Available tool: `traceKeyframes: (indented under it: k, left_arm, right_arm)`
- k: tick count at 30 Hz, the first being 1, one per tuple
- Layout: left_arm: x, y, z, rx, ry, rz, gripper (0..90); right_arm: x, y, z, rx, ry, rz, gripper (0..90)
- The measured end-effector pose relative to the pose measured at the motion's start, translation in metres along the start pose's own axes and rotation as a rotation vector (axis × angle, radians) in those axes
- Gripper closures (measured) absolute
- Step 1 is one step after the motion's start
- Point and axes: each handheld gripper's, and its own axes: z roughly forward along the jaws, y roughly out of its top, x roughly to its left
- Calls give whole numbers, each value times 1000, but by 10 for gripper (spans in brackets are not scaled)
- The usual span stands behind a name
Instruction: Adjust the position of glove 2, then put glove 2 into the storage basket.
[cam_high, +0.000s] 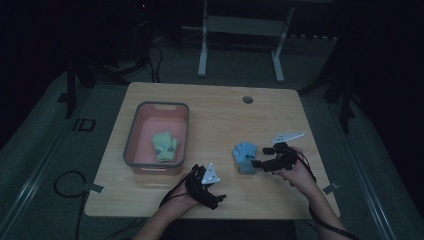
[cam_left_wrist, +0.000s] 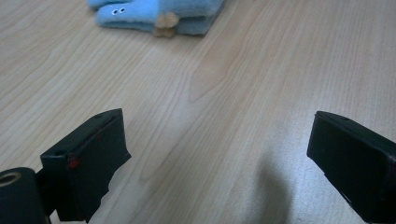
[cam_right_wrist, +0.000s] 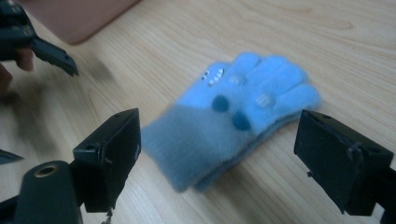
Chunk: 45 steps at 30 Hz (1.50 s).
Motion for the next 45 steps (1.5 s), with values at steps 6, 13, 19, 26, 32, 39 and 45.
traceKeyframes:
  k: [6,13,19,26,32,39,45]
  left_arm:
    - [-2,2,3,10,-13,20,51]
    - [0,11,6,29,-46,55,51]
    - [2,20,14,34,-71,81,52]
    - [7,41,28,6,-89,151,157]
    - [10,56,38,-19,-78,203,207]
    - [10,76,52,-29,-76,250,241]
    - [12,84,64,-33,-86,309,309]
  right_arm:
    - [-1,1,-3,-4,-56,-40,449]
    - [-7,7,-5,-2,-73,-53,540]
    - [-13,11,-7,-24,-93,-57,510]
    - [-19,13,-1,-30,-99,-57,511]
    - [-23,16,5,-29,-92,-46,514]
    - [-27,23,19,-13,-81,-30,493]
    - [-34,26,35,2,-69,-8,437]
